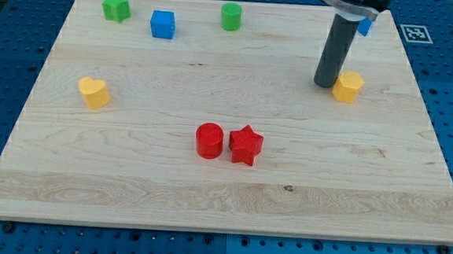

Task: Place the yellow hexagon to the center right of the board

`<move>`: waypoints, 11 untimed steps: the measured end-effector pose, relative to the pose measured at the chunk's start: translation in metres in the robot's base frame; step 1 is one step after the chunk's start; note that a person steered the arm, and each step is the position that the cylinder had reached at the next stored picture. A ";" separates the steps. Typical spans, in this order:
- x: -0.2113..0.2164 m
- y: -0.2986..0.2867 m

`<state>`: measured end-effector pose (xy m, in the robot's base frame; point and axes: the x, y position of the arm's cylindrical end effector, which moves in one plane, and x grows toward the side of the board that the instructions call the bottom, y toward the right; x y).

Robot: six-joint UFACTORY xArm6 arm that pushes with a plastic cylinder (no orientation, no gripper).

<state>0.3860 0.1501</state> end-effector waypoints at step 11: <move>0.004 0.047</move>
<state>0.3901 0.1972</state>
